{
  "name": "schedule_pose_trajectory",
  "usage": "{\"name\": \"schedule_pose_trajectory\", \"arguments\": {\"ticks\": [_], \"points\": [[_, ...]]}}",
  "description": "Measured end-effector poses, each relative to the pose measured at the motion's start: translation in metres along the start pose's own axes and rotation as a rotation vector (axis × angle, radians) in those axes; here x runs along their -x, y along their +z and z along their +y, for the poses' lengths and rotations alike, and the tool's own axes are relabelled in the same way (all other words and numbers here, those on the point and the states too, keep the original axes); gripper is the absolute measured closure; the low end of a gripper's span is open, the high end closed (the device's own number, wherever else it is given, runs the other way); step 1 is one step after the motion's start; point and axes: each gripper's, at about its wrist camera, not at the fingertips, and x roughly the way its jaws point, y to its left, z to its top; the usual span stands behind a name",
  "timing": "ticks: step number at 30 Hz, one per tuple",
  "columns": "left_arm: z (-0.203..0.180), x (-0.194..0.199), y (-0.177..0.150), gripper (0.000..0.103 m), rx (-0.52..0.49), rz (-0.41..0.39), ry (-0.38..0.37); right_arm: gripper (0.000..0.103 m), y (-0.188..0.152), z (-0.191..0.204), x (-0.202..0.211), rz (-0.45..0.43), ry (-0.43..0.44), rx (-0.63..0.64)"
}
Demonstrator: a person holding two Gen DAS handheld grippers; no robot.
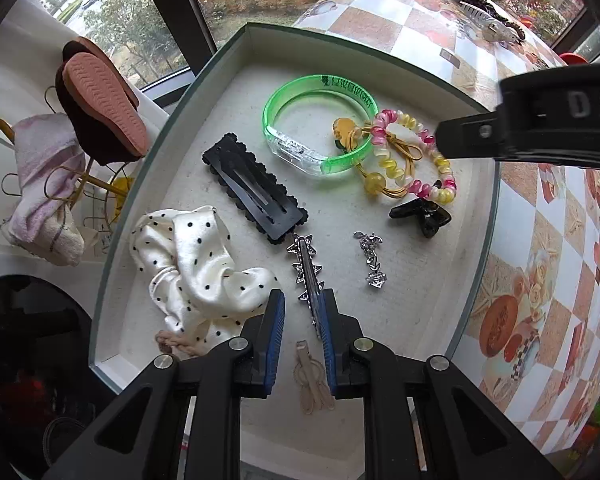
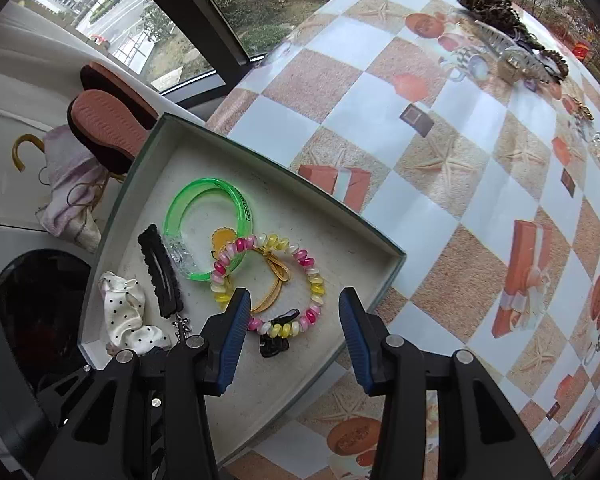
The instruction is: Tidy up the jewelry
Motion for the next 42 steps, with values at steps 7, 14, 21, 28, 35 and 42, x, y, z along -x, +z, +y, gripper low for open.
{"name": "schedule_pose_trajectory", "arguments": {"ticks": [7, 14, 21, 28, 35, 42], "points": [[0.002, 0.012, -0.006, 0.081, -0.009, -0.005, 0.002, 0.051, -0.015, -0.012, 0.018, 0.015, -0.020, -0.032], [0.002, 0.033, -0.015, 0.003, -0.015, -0.025, 0.028, 0.051, -0.038, -0.025, 0.028, 0.048, -0.019, -0.061], [0.001, 0.056, -0.024, 0.000, -0.037, -0.055, 0.033, 0.050, -0.052, -0.020, 0.036, 0.053, -0.011, -0.068], [0.007, 0.070, -0.029, 0.000, -0.022, -0.061, 0.047, 0.041, -0.057, -0.016, 0.052, 0.038, -0.023, -0.051], [0.016, 0.088, -0.039, 0.000, -0.011, -0.090, 0.097, 0.039, -0.061, -0.007, 0.062, 0.028, -0.043, -0.027], [0.032, 0.116, -0.037, 0.000, 0.020, -0.135, 0.125, 0.024, -0.059, 0.015, 0.088, -0.021, -0.087, 0.060]]}}
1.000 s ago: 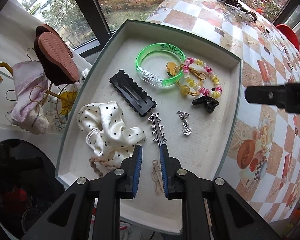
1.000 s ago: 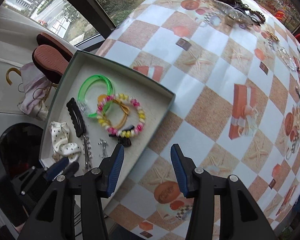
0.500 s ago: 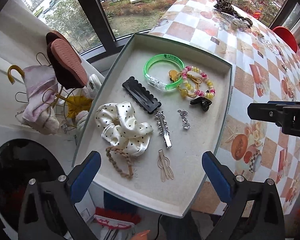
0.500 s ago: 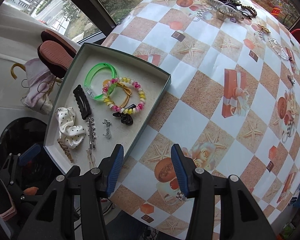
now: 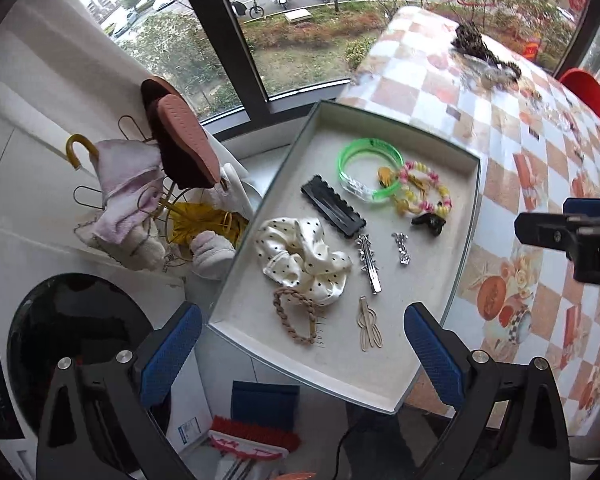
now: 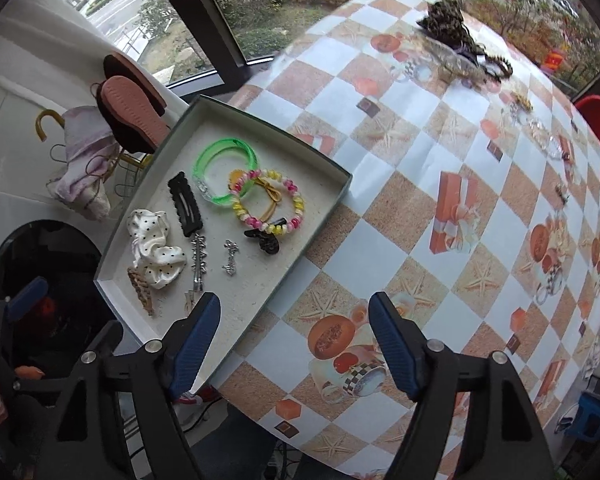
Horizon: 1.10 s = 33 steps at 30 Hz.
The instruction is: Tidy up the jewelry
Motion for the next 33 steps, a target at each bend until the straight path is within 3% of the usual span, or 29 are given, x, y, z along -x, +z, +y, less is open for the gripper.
{"name": "schedule_pose_trajectory", "arguments": {"ticks": [3, 6, 14, 21, 33], "points": [[0.009, 0.014, 0.003, 0.000, 0.021, -0.012, -0.013, 0.022, 0.003, 0.010, 0.015, -0.022, -0.025, 0.035], [0.014, 0.023, 0.005, 0.000, 0.039, -0.008, -0.024, 0.013, 0.005, 0.017, 0.028, -0.047, -0.024, 0.053], [0.033, 0.049, 0.006, 0.000, 0.117, -0.023, -0.031, 0.012, 0.009, 0.033, 0.061, -0.097, -0.015, 0.076], [0.044, 0.066, 0.006, 0.000, 0.158, -0.034, -0.034, 0.012, 0.007, 0.042, 0.083, -0.167, -0.073, 0.067], [0.049, 0.076, 0.006, 0.000, 0.185, -0.036, -0.031, 0.012, 0.004, 0.047, 0.089, -0.154, -0.077, 0.074]]}}
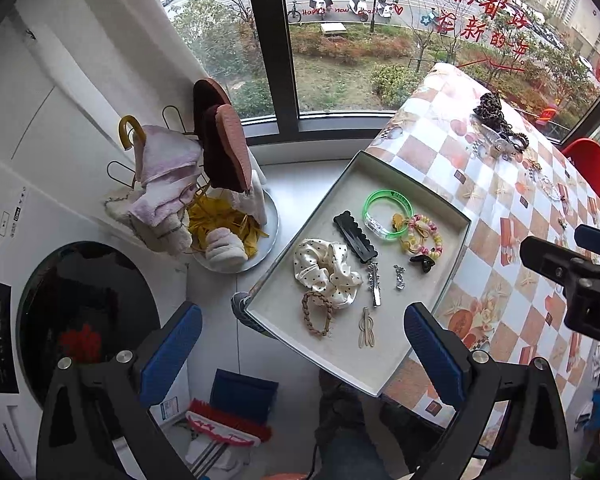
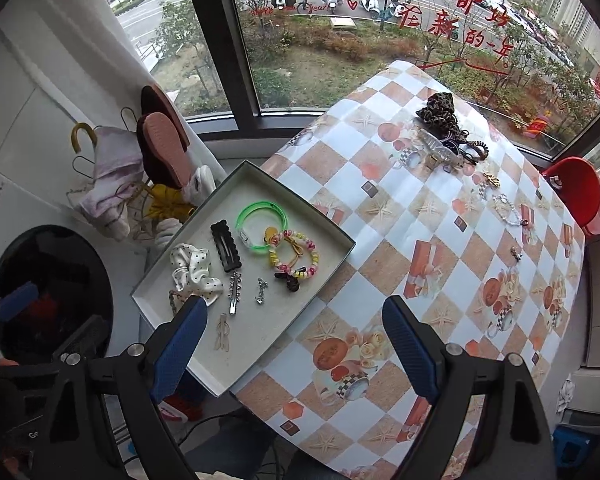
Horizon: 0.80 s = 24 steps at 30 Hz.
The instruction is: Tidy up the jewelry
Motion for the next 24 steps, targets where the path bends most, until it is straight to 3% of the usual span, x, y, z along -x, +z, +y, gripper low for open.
{"name": "schedule_pose_trajectory", "arguments": {"ticks": [24], "points": [[0.0028, -0.0035, -0.0042, 0.000, 0.008, 0.018, 0.001, 0.012, -0.0035, 0.0030, 0.0002, 0.007, 0.005, 0.008]]}}
